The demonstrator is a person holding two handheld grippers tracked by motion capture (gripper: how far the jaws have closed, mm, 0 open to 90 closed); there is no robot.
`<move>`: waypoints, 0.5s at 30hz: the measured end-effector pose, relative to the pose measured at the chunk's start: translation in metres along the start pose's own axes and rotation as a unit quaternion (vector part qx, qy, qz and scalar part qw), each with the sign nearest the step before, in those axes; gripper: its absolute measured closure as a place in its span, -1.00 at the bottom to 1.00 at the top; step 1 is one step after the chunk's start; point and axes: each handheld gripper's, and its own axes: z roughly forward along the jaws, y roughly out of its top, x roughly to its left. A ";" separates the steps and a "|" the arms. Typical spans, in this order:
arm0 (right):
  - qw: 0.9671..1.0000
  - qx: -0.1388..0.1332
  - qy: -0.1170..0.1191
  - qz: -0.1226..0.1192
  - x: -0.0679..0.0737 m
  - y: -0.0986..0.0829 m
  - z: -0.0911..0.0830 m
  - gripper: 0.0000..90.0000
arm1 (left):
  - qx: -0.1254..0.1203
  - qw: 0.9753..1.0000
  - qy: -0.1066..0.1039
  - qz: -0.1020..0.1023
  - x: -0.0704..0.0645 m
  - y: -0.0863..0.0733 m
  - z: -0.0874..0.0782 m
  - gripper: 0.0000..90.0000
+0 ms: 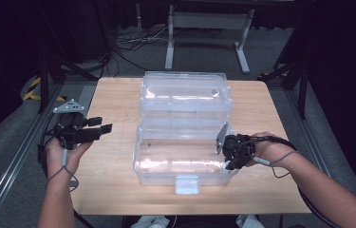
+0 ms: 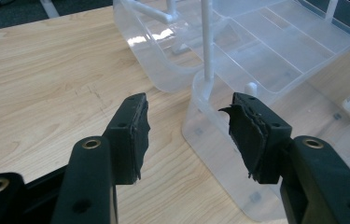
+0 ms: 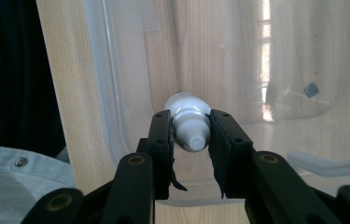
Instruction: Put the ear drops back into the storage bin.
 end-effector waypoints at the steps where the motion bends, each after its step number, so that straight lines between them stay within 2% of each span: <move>1: 1.000 0.000 0.000 0.000 0.000 0.000 0.000 0.58 | 0.000 1.000 0.000 0.000 0.000 0.000 0.000 0.05; 15: 1.000 0.014 0.010 -0.003 0.000 0.002 0.013 0.58 | -0.001 1.000 -0.002 -0.001 0.001 0.000 -0.001 0.05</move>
